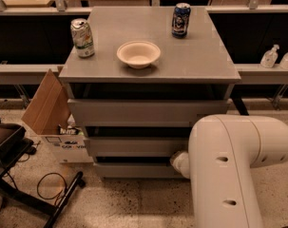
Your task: Close bottom drawer
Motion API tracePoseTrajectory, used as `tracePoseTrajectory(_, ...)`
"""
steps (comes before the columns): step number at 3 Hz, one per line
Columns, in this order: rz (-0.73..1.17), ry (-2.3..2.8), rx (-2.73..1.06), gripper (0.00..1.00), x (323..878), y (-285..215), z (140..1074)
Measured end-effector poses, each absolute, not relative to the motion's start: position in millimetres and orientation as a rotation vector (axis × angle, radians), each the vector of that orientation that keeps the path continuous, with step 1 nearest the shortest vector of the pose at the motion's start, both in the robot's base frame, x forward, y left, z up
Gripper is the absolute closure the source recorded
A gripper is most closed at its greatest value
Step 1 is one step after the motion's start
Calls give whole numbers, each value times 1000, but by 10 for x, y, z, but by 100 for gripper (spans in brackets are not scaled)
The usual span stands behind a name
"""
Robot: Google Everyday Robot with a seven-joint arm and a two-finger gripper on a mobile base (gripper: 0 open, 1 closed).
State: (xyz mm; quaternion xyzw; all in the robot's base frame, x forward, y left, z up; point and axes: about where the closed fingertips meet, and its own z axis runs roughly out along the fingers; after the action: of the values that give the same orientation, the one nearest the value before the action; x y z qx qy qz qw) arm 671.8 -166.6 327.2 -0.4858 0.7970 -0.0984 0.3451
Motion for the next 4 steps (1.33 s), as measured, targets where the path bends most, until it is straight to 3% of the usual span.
tracePoseTrajectory(1,-187,2067,-1347,100,6589,-1587,3154)
tracePoseTrajectory(3,-2,2071,-1708,100,5610,-1864,3171)
tracePoseTrajectory(4,-61,2159,-1738,100,5378,-2130,3474)
